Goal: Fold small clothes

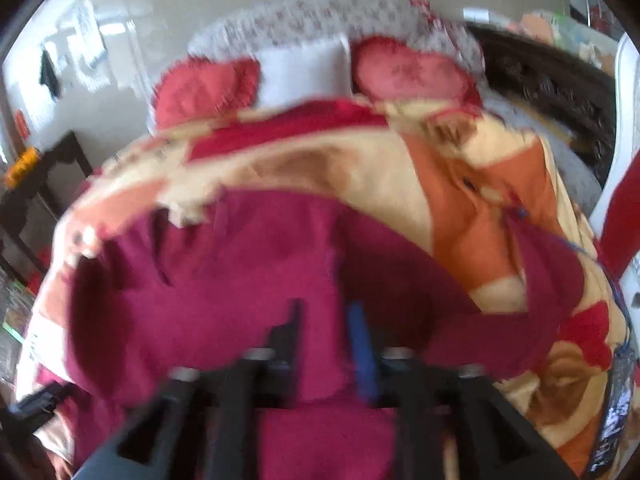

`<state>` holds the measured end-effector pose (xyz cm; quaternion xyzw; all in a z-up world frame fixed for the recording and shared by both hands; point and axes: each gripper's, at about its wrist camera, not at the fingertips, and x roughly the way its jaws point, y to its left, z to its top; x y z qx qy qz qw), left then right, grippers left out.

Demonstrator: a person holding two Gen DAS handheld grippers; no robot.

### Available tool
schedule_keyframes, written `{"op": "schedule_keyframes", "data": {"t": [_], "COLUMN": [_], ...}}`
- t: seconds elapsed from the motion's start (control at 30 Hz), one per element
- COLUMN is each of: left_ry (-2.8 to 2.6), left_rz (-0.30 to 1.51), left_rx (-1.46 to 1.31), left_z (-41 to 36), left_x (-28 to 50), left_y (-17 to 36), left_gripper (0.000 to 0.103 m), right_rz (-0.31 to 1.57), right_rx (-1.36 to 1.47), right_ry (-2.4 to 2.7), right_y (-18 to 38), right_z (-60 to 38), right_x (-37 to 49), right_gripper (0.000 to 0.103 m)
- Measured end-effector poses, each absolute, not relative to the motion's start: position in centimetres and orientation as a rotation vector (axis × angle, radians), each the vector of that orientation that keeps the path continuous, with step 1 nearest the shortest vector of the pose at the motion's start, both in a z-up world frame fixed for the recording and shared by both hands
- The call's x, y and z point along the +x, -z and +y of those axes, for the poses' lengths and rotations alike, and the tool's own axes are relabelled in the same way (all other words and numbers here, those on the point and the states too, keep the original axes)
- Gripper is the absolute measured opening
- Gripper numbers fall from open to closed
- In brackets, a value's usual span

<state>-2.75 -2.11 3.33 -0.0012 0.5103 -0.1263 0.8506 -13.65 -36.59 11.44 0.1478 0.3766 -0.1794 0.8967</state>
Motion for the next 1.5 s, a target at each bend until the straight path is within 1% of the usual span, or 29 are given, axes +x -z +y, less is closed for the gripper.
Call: {"op": "schedule_keyframes", "data": {"t": [0.03,0.07,0.23,0.37,0.5,0.57,0.6,0.63,0.67,0.7,0.8,0.87,0.93,1.0,1.07,1.1,1.13,1.17,1.2,1.27,1.33,1.43,1.5], "left_ry": [0.264,0.261,0.253,0.253,0.254,0.253,0.252,0.253,0.254,0.257,0.266,0.268,0.268,0.27,0.276,0.279,0.285,0.293,0.303,0.32,0.353,0.351,0.361], "left_rz": [1.077,1.076,1.069,1.076,1.068,1.063,1.059,1.055,1.053,1.053,1.053,1.052,1.054,1.057,1.059,1.062,1.066,1.064,1.059,1.056,1.055,1.041,1.029], "left_rx": [-0.008,-0.012,-0.011,-0.029,-0.013,-0.007,-0.005,-0.004,-0.004,-0.006,-0.025,-0.047,-0.059,-0.057,-0.056,-0.059,-0.069,-0.08,-0.092,-0.09,-0.051,0.006,0.009], "left_z": [-2.0,-2.0,-2.0,-1.6,-1.7,-1.9,-1.9,-1.9,-1.9,-1.9,-1.6,-1.2,-1.1,-1.0,-0.8,-0.7,-0.6,-0.4,-0.2,-0.4,-1.2,-2.3,-2.7], "left_x": [-2.4,-2.2,-0.9,-0.5,-0.2,-0.1,0.0,0.0,0.0,0.1,0.1,0.1,0.1,0.1,-0.1,-0.2,-0.3,-0.4,-0.5,-0.8,-1.1,-1.1,-0.6], "left_y": [-3.2,-3.1,-2.9,-2.6,-2.5,-2.3,-2.3,-2.3,-2.3,-2.3,-2.4,-2.4,-2.5,-2.6,-2.9,-2.9,-3.1,-3.3,-3.5,-3.7,-3.6,-3.5,-3.5], "left_gripper": [0.064,0.064,0.064,0.064,0.064,0.064,0.065,0.065,0.065,0.065,0.065,0.065,0.065,0.065,0.065,0.065,0.065,0.065,0.064,0.065,0.064,0.065,0.065], "right_rz": [0.756,0.735,0.83,0.905,1.002,1.045,1.048,1.037,1.031,1.025,0.967,0.923,0.957,0.979,0.965,0.955,0.939,0.913,0.9,0.887,0.881,0.903,0.915], "right_rx": [0.308,0.302,0.166,-0.083,-0.214,-0.209,-0.208,-0.213,-0.211,-0.191,-0.123,-0.135,-0.107,-0.024,0.027,0.041,0.059,0.088,0.109,0.136,0.099,0.051,0.086], "right_ry": [0.337,0.254,-0.092,-0.201,-0.25,-0.284,-0.289,-0.285,-0.275,-0.267,-0.207,-0.117,-0.02,-0.067,-0.123,-0.138,-0.152,-0.173,-0.191,-0.255,-0.263,-0.254,-0.269], "right_y": [-11.9,-12.4,-11.7,-9.0,-5.8,-4.4,-4.0,-4.1,-4.5,-5.0,-6.7,-7.5,-6.8,-6.5,-7.1,-7.7,-8.4,-9.3,-9.8,-10.7,-11.0,-10.3,-9.8], "right_z": [-35.8,-34.4,-26.0,-20.6,-19.1,-19.6,-19.7,-19.8,-20.1,-20.6,-22.5,-23.6,-24.6,-24.7,-24.6,-24.7,-24.6,-24.4,-23.9,-22.5,-20.8,-19.3,-19.4], "right_x": [-13.4,-12.7,-6.1,-1.1,2.3,2.9,2.8,2.7,2.5,2.4,1.6,1.4,2.2,2.5,2.4,2.4,2.3,2.1,2.3,2.0,1.8,3.1,4.2], "right_gripper": [0.059,0.059,0.059,0.059,0.059,0.052,0.043,0.022,0.008,0.004,0.004,0.004,0.004,0.004,0.007,0.018,0.036,0.044,0.047,0.047,0.047,0.047,0.048]}}
